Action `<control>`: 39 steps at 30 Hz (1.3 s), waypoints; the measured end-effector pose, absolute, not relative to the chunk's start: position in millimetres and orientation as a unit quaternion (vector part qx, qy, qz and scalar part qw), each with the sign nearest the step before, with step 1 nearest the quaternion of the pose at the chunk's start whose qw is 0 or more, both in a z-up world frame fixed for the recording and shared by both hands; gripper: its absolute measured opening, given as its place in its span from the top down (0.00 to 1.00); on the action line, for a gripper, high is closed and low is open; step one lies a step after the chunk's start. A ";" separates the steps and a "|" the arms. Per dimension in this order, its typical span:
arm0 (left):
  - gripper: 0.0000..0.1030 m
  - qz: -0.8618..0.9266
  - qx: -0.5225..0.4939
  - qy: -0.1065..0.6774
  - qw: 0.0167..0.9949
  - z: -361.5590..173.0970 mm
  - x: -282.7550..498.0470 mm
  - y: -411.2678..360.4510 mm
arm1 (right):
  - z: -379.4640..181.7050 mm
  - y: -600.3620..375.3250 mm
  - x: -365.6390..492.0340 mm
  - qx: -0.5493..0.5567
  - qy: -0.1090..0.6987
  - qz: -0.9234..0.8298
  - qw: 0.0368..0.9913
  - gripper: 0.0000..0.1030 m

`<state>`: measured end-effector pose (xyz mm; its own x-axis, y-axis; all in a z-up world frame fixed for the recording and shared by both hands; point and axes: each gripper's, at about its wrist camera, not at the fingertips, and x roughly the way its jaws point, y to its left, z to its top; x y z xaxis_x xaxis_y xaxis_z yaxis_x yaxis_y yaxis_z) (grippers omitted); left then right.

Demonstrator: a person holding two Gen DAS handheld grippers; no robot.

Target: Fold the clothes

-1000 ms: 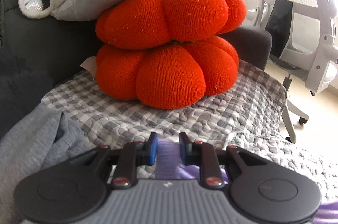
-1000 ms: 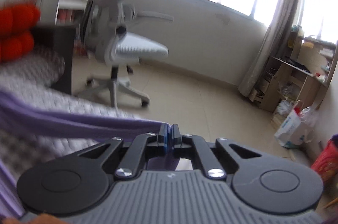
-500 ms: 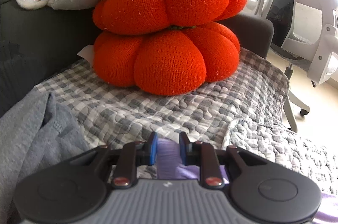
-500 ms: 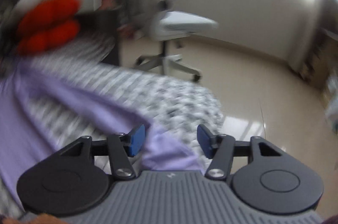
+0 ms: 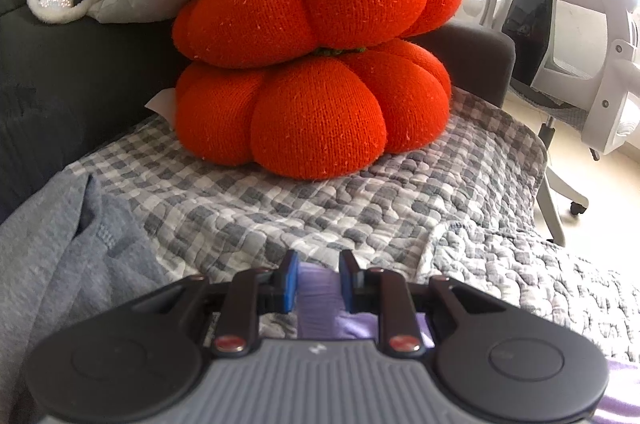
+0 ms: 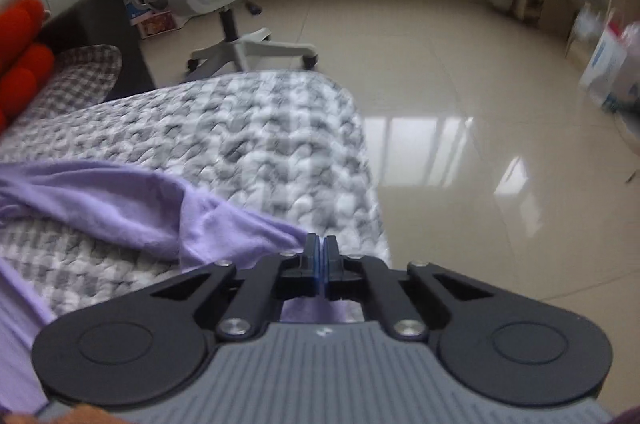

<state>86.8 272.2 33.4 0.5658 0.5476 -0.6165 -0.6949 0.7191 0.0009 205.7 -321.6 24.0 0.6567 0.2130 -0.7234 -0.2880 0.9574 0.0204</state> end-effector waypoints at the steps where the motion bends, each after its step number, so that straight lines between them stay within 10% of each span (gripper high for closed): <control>1: 0.79 0.356 -0.120 0.300 0.877 33.7 86.8 271.6 | 28.5 -316.6 203.5 -0.070 0.372 0.121 0.918 0.99; 8: 0.79 0.358 -0.143 0.266 0.884 39.8 88.5 277.4 | 61.6 -280.6 233.4 -0.167 0.264 0.058 0.948 0.99; 32: 0.78 0.375 -0.127 0.300 0.868 17.9 108.8 283.7 | 23.6 -286.6 328.5 -0.088 0.282 0.019 0.955 0.99; 39: 0.62 0.381 -0.138 0.307 0.861 18.8 102.5 284.9 | 24.3 -336.7 336.1 0.085 0.383 0.089 0.915 0.76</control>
<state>102.5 284.9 18.8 0.5210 0.5721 -0.6335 -0.7417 0.6708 -0.0042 336.1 -336.7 24.3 0.6906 0.2290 -0.6860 -0.0983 0.9695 0.2247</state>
